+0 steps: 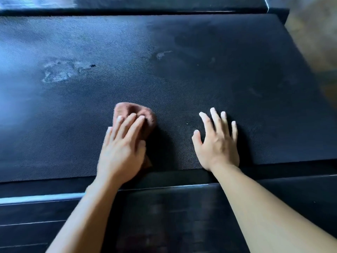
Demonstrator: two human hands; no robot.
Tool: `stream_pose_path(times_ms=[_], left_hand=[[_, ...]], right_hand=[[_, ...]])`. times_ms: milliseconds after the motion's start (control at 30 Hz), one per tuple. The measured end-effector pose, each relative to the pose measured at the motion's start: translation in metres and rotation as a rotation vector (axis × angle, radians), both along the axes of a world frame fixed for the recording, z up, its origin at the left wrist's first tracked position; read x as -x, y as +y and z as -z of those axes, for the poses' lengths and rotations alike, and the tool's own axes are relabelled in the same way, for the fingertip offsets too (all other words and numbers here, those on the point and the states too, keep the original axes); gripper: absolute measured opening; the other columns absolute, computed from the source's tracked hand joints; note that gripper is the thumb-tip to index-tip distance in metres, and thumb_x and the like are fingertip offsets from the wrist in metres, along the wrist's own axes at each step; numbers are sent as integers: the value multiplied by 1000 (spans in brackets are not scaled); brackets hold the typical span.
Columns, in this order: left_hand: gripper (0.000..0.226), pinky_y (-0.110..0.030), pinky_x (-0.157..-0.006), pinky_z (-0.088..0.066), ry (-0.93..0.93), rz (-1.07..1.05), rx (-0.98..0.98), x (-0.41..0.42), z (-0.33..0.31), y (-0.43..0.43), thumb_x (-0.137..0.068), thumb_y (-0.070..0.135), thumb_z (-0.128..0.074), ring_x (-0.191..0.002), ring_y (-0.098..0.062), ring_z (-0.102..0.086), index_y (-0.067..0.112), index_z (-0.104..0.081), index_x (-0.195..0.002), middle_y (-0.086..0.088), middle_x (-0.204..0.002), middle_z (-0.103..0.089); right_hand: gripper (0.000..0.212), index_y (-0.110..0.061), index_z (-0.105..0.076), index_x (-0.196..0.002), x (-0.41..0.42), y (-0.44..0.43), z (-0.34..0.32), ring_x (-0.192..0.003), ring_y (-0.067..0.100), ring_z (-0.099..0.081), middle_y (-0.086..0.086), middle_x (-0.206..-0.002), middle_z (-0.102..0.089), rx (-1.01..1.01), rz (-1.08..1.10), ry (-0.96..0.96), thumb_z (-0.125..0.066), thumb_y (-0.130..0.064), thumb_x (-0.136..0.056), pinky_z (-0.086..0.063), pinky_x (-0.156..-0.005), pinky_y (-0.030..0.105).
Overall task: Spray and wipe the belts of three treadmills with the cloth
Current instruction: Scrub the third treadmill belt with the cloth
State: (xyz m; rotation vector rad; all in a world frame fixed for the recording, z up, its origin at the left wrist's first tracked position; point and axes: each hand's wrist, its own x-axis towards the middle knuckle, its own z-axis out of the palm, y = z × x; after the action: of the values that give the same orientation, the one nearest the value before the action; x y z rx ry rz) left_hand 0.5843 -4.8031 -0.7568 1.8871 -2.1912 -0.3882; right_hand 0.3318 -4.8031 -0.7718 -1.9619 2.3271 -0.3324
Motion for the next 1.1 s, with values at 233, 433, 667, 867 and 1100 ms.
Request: stream_pose_path(times_ms=[233,433,667,867,1100], left_hand=[[69,-45,-124,-10,-7,-186,1,-27,-2,-91,-88,35,-48,-153,-29,-10,26,-31,-155,-7,-166,-17],[67,-44,-124,-10,-13,-56,22,60,-3,-138,-92,28,-48,-154,-29,-9,29,-28,-155,-5,-166,-18],[68,-43,-124,-13,32,118,37,105,-4,-41,-90,30,-47,-154,-23,-12,32,-29,-155,1,-165,-20],[67,-43,-122,-13,19,-4,7,34,-1,11,-88,36,-46,-153,-21,-15,36,-32,-153,6,-164,-24],[64,-43,-124,-9,36,-250,-10,10,-2,-70,-93,27,-53,-153,-25,-11,29,-32,-154,-1,-165,-20]], right_hand=[[60,-29,-39,-147,-1,0,-1,-149,30,-18,3,-161,-26,7,-1,-12,-29,-50,-92,-10,-120,55],[60,-30,-38,-147,0,0,-1,-150,29,-18,2,-161,-26,-3,2,0,-27,-49,-91,-11,-120,55],[57,-29,-41,-146,2,-1,2,-149,29,-19,1,-161,-27,7,1,-19,-28,-44,-93,-11,-120,55],[57,-30,-40,-147,1,-1,1,-149,29,-19,1,-161,-27,19,4,-9,-25,-46,-94,-10,-120,54],[57,-29,-41,-146,0,0,0,-149,31,-20,3,-160,-28,27,1,-16,-26,-47,-94,-10,-120,55]])
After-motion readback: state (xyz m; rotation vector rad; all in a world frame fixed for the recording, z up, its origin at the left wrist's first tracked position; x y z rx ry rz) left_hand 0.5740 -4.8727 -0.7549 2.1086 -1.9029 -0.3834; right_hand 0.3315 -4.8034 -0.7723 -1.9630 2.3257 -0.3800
